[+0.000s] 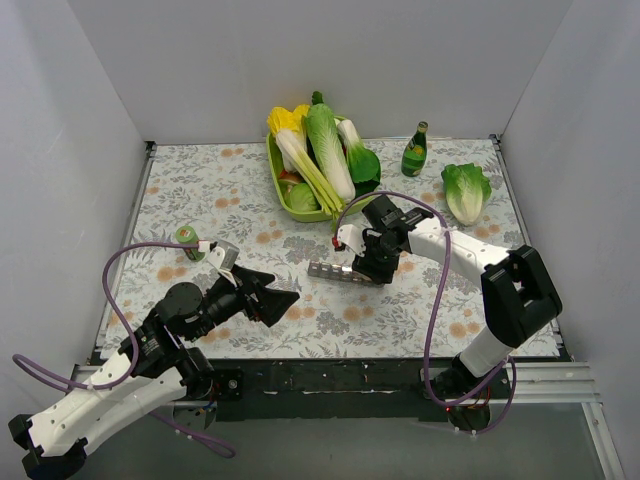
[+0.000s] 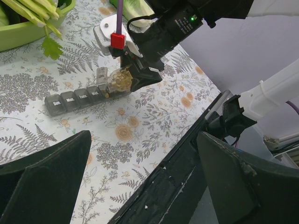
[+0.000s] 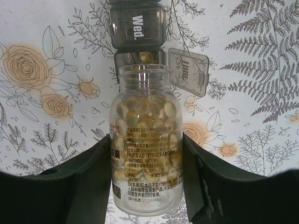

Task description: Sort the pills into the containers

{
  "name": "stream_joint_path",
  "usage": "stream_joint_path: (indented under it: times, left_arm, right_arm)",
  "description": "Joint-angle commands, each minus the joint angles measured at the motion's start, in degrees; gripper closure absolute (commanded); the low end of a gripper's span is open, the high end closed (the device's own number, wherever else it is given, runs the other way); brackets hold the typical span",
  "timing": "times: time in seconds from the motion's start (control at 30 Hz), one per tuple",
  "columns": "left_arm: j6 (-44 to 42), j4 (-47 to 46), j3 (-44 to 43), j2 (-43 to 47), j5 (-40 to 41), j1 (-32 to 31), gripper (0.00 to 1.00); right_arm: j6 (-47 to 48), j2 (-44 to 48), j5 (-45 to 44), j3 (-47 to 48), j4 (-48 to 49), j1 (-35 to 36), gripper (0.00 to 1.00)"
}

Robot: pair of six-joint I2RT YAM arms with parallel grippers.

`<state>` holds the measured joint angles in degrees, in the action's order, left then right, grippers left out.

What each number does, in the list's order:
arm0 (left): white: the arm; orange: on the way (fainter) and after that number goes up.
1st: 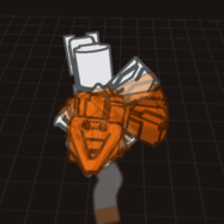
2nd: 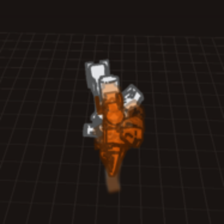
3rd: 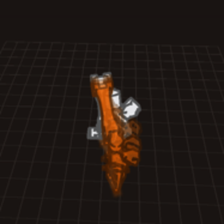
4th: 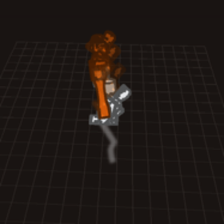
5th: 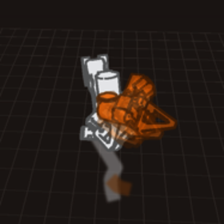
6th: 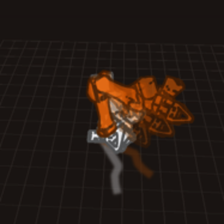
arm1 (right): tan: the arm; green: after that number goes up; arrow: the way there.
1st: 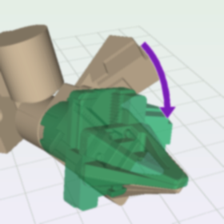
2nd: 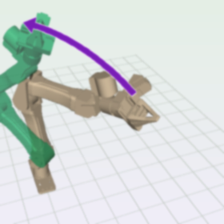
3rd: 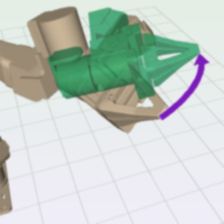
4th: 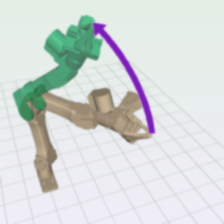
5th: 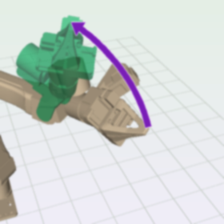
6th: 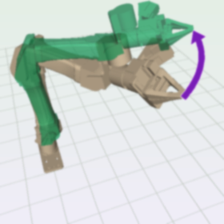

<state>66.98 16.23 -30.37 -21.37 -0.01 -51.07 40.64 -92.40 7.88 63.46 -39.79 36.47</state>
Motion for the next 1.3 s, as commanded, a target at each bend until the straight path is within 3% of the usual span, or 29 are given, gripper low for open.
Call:
stream_joint_path:
  times: [0.0,0.53,0.97,1.17,1.27]
  left_arm:
    - [0.69,-0.93,0.66,-0.43,0.1,0.18,0.02]
    - [3.77,-0.85,-0.13,-2.19,0.1,0.18,0.02]
    - [17.12,12.15,-3.81,-8.25,10.63,0.18,0.02]
    - [23.8,19.71,-6.98,-12.2,15.21,0.27,0.02]
    - [24.34,21.91,-8.39,-16.94,15.57,1.93,0.02]
  right_arm:
    - [-0.3,2.92,2.14,-0.26,0.76,0.1,0.94]
    - [-1.79,10.31,10.83,-5.19,4.54,-4.29,0.94]
    - [-4.34,27.44,35.94,-8.7,9.64,-11.59,0.94]
    - [-10.22,36.75,50.36,-9.58,14.82,-15.28,0.94]
    - [-17.24,41.76,55.99,-10.81,22.89,-16.25,0.94]
